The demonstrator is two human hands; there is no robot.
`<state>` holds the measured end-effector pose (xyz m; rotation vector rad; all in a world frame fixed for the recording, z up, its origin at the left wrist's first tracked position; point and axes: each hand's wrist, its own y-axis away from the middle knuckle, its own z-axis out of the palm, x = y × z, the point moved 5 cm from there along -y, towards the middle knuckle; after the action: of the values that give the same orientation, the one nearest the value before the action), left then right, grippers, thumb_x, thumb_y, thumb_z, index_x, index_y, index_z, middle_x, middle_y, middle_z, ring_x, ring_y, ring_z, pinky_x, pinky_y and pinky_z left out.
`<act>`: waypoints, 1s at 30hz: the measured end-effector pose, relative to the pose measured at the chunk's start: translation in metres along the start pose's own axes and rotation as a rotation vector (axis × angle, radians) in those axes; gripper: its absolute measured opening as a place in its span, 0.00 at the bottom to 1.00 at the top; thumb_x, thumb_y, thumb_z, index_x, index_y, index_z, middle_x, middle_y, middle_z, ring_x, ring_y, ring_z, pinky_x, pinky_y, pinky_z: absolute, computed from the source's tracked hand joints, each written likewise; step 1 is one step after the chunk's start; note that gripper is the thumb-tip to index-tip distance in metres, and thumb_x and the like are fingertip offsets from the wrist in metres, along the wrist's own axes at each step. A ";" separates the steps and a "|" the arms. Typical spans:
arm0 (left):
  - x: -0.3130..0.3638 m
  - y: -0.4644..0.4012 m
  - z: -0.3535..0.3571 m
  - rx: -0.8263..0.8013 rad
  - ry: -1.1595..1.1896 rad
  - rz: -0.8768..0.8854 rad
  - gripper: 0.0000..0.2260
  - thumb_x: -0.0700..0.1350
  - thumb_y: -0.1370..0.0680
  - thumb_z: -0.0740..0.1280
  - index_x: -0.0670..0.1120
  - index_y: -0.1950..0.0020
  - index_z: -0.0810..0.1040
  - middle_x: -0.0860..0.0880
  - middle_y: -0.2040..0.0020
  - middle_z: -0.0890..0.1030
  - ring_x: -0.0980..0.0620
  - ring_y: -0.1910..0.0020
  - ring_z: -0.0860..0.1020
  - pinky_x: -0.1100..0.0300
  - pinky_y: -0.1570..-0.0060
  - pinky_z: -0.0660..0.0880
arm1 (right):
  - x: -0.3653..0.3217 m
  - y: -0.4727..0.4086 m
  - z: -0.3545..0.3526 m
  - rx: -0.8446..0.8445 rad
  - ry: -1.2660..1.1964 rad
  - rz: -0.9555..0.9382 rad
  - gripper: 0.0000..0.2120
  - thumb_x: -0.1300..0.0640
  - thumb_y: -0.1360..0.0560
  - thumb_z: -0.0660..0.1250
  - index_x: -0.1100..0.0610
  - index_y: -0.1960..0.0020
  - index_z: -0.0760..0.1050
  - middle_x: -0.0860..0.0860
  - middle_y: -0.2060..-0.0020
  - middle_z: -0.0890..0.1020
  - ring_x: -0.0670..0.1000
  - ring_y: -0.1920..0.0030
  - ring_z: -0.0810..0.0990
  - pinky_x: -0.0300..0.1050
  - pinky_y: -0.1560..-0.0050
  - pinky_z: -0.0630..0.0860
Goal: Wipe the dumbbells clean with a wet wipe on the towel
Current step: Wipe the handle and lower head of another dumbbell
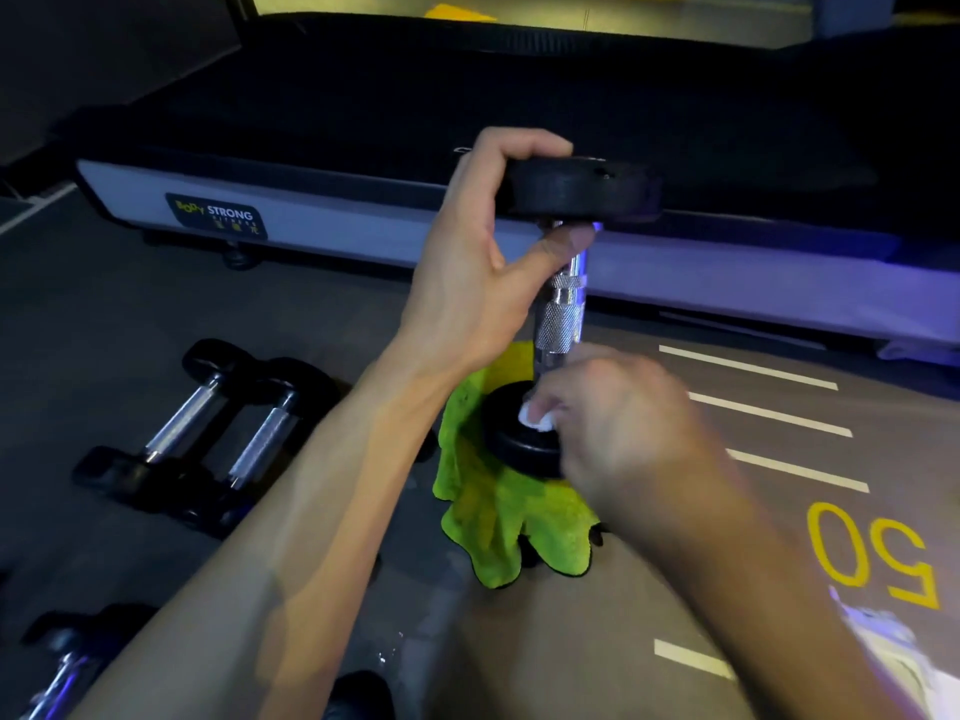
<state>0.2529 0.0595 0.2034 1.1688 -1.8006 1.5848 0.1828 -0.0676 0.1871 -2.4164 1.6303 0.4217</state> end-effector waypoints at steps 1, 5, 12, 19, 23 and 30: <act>0.000 0.000 0.000 -0.002 0.002 0.003 0.20 0.40 0.24 0.77 0.51 0.37 0.73 0.47 0.38 0.79 0.46 0.38 0.78 0.43 0.32 0.74 | -0.013 -0.001 0.006 -0.013 0.070 -0.013 0.13 0.63 0.24 0.67 0.48 0.44 0.81 0.46 0.45 0.76 0.54 0.42 0.77 0.46 0.50 0.73; 0.002 0.000 0.002 -0.023 0.009 0.021 0.20 0.40 0.24 0.77 0.52 0.37 0.73 0.48 0.38 0.79 0.46 0.38 0.78 0.42 0.32 0.73 | -0.023 -0.004 0.013 0.100 0.082 -0.080 0.08 0.64 0.25 0.67 0.51 0.53 0.78 0.47 0.54 0.70 0.55 0.52 0.75 0.46 0.58 0.66; -0.006 -0.004 0.001 -0.003 0.029 -0.006 0.20 0.41 0.24 0.77 0.52 0.37 0.73 0.43 0.38 0.79 0.45 0.38 0.79 0.41 0.31 0.73 | 0.046 0.036 -0.031 0.737 -0.233 -0.040 0.09 0.67 0.25 0.74 0.56 0.48 0.86 0.49 0.55 0.77 0.43 0.57 0.74 0.28 0.54 0.67; -0.009 -0.006 -0.001 -0.006 0.018 -0.018 0.20 0.43 0.23 0.78 0.52 0.36 0.74 0.48 0.41 0.79 0.51 0.41 0.78 0.41 0.33 0.75 | 0.030 0.007 0.012 0.288 -0.145 -0.228 0.12 0.58 0.23 0.67 0.45 0.46 0.86 0.41 0.53 0.80 0.52 0.53 0.76 0.43 0.51 0.72; -0.006 -0.005 0.001 -0.011 0.012 0.002 0.20 0.43 0.24 0.78 0.52 0.37 0.74 0.49 0.39 0.79 0.49 0.38 0.78 0.40 0.32 0.74 | 0.033 -0.007 0.009 0.071 -0.173 -0.133 0.12 0.57 0.22 0.69 0.41 0.47 0.86 0.35 0.61 0.76 0.41 0.58 0.75 0.37 0.55 0.68; -0.009 -0.001 -0.003 0.036 0.044 -0.019 0.20 0.41 0.24 0.78 0.52 0.36 0.75 0.46 0.37 0.79 0.47 0.37 0.79 0.39 0.33 0.75 | 0.027 -0.006 -0.009 0.518 -0.263 -0.245 0.10 0.62 0.22 0.70 0.50 0.48 0.86 0.42 0.54 0.79 0.48 0.55 0.80 0.43 0.56 0.73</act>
<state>0.2579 0.0651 0.1976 1.1553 -1.7345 1.6260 0.1986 -0.0913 0.1861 -2.0312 1.1417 0.2266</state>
